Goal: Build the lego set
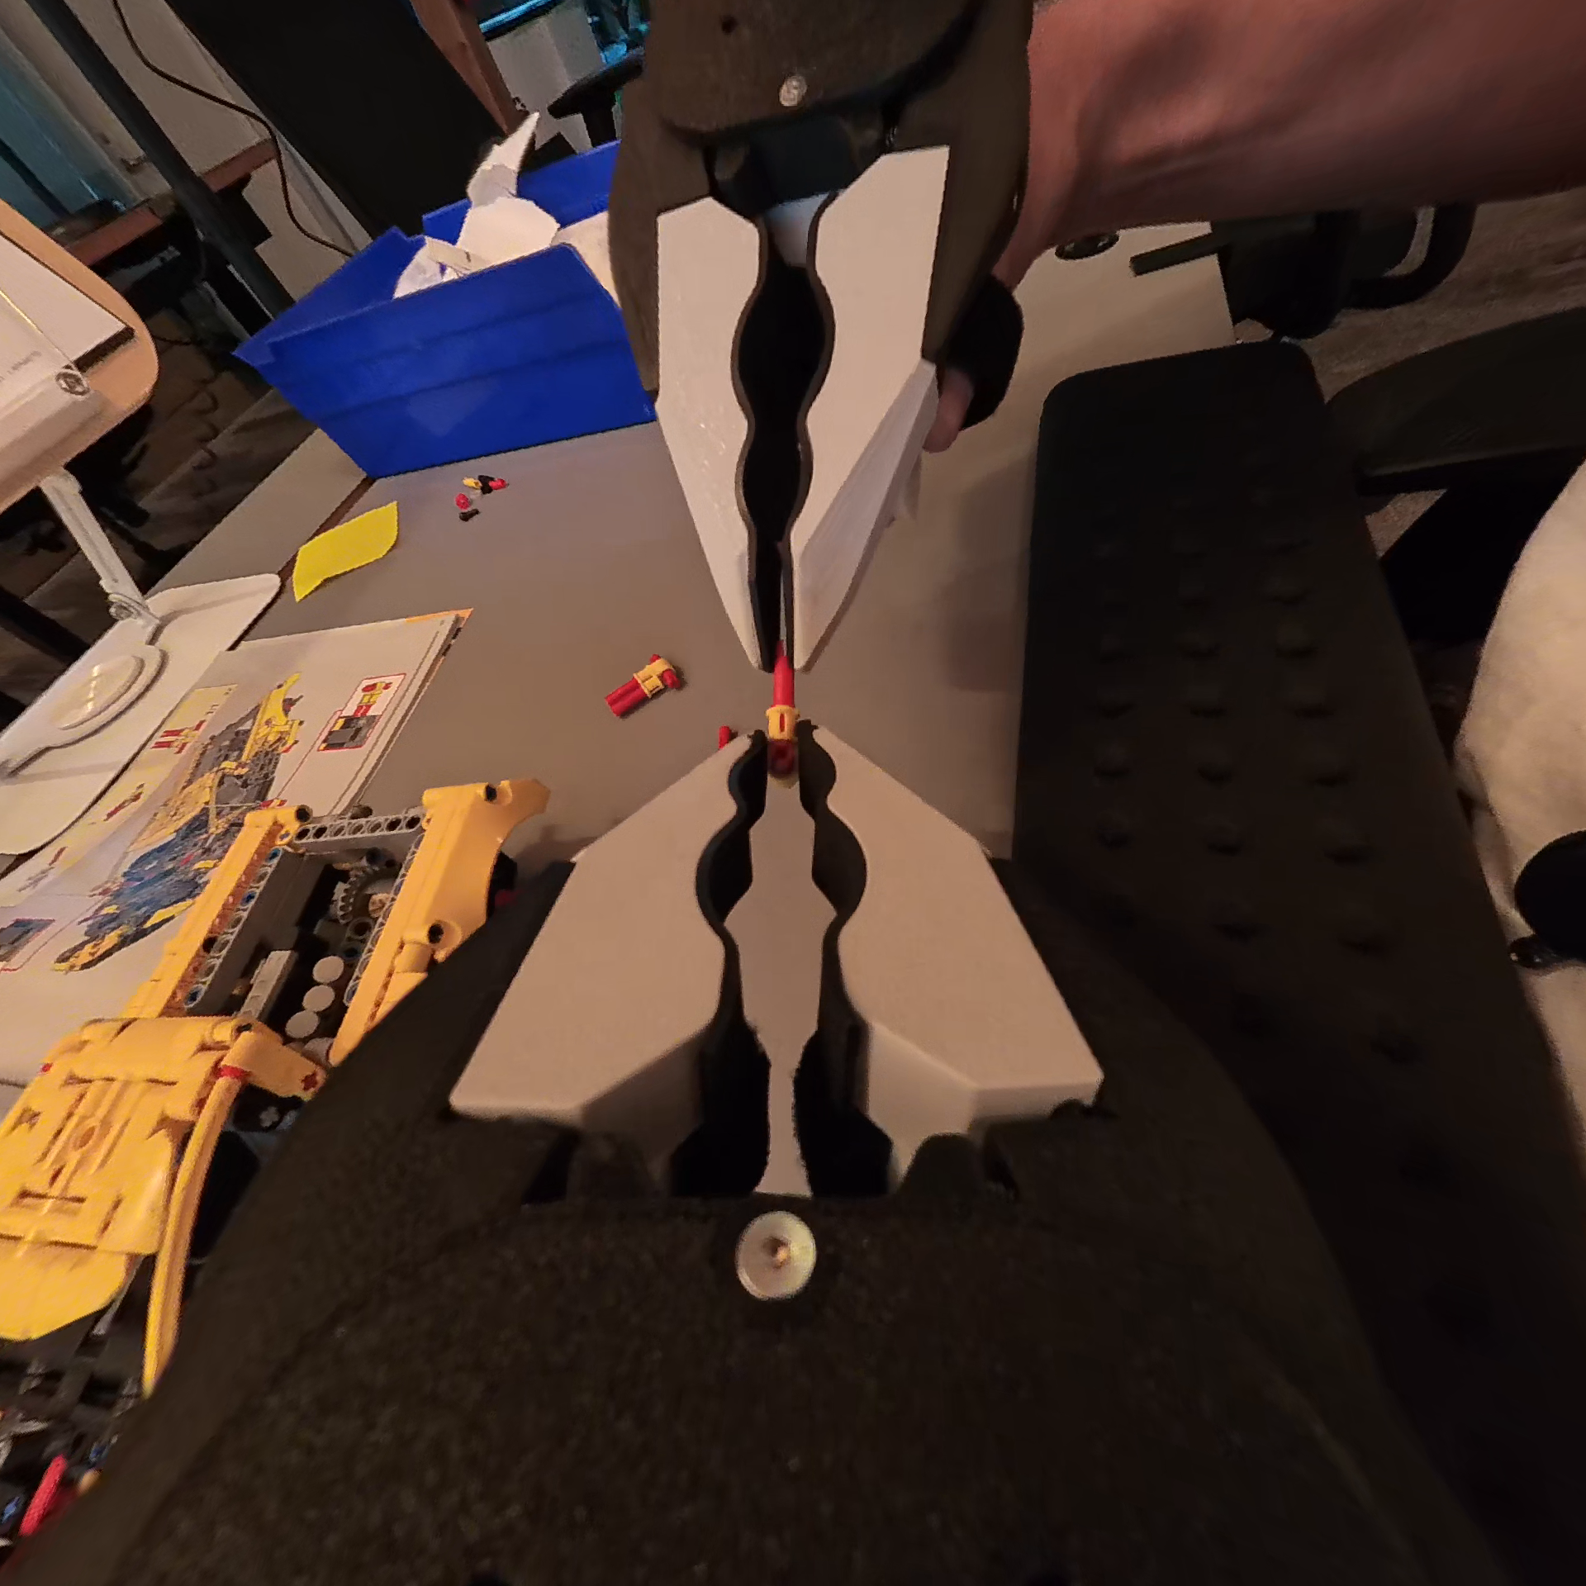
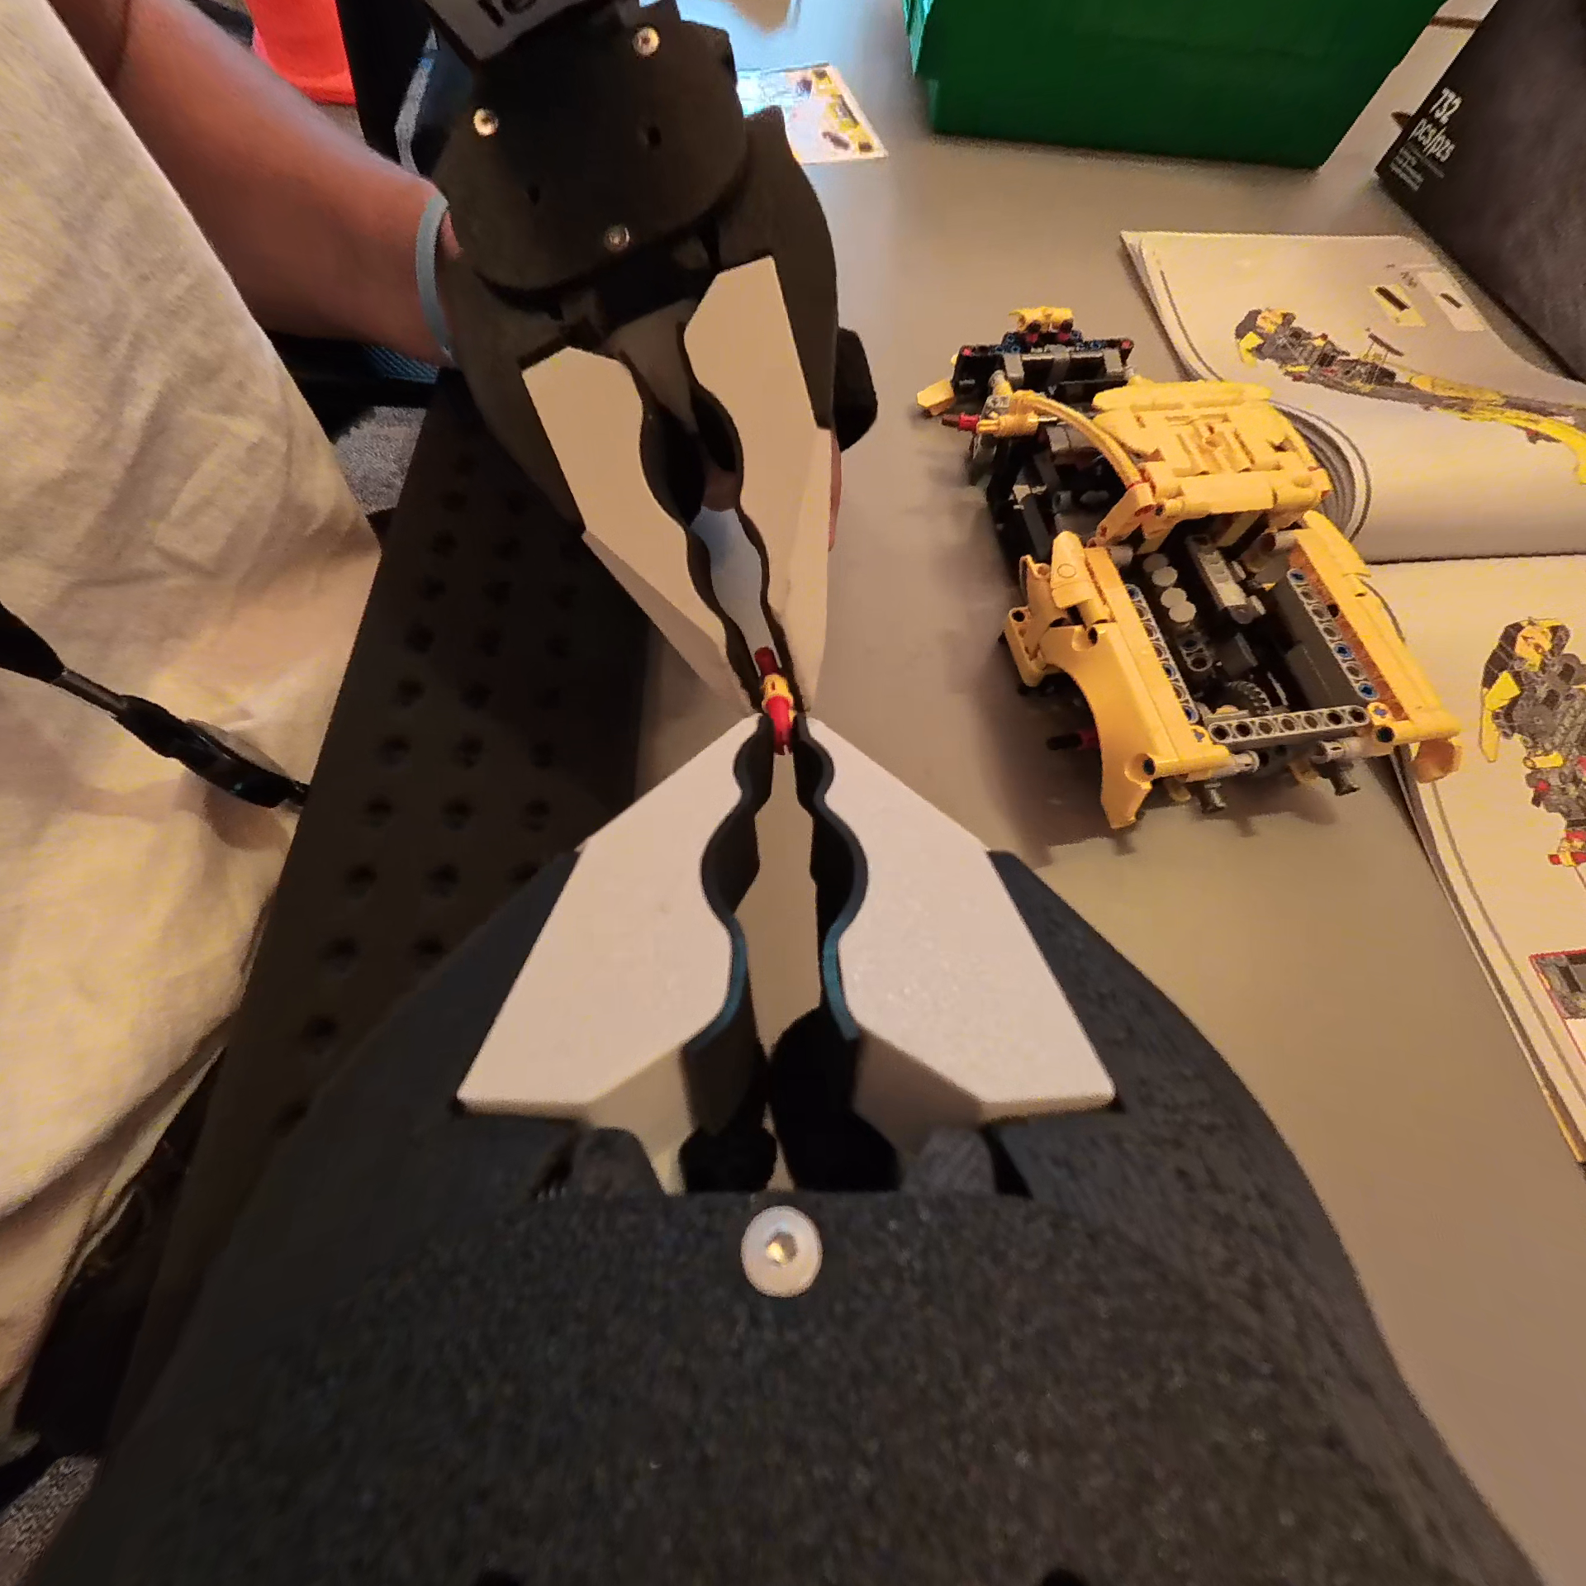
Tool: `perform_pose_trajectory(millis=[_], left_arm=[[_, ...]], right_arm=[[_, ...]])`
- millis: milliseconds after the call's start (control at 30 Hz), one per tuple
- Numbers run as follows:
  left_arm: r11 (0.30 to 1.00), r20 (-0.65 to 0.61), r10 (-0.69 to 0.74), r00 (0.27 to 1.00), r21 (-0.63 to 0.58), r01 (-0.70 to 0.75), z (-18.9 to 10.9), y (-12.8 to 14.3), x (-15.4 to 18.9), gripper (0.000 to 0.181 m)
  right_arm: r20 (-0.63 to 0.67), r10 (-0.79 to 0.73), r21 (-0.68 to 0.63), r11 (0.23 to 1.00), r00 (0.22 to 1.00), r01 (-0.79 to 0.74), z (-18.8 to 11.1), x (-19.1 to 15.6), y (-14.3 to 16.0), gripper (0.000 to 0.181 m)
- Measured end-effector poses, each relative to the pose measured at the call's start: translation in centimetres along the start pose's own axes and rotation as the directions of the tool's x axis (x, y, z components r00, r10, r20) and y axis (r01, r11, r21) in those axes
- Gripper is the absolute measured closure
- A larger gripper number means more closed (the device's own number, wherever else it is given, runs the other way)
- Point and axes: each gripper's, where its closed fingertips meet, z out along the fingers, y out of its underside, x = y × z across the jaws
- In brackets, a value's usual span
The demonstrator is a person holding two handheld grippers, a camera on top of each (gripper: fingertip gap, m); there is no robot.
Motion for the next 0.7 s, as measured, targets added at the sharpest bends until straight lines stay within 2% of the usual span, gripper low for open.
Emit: perform_pose_trajectory(millis=[133, 200, 267, 333, 467, 600, 700], left_arm=[[1.0, 0.004, -0.006, 1.0, 0.022, 0.006, -0.1, -0.2, -0.2, 0.175], [0.999, 0.037, -0.029, 0.999, -0.025, 0.03, -0.1, 0.9, -1.1, 0.174], [0.993, 0.049, -0.114, 0.992, -0.032, 0.116, -0.3, 1.4, -2.1, 0.175], [0.976, 0.046, -0.214, 0.976, -0.024, 0.215, -0.4, 1.6, -2.8, 0.175], [0.93, 0.055, -0.368, 0.928, 0.01, 0.368, -0.9, 2.1, -4.3, 0.175], [0.862, -0.015, -0.5, 0.866, 0.09, 0.499, -1.7, 1.4, -5.0, 0.174], [0.82, -0.066, -0.552, 0.831, 0.134, 0.556, -2.1, 0.8, -5.2, 0.174]], right_arm=[[0.019, 0.035, 0.02, 0.999, 0.999, -0.036, -0.6, 0.3, 0.0, 0.177], [-0.059, 0.063, 0.019, 0.998, 0.996, -0.062, -1.9, 2.3, 0.6, 0.169], [-0.105, 0.082, -0.095, 0.991, 0.991, -0.093, -2.3, 3.9, 3.1, 0.164], [-0.114, 0.063, -0.238, 0.967, 0.991, -0.089, -1.2, 4.3, 5.9, 0.159], [-0.081, 0.026, -0.384, 0.922, 0.996, -0.055, 0.8, 4.6, 8.1, 0.163], [-0.052, 0.032, -0.337, 0.94, 0.998, -0.048, 1.0, 5.2, 7.9, 0.167], [-0.03, 0.021, -0.321, 0.947, 0.999, -0.029, 1.2, 5.2, 8.9, 0.171]])
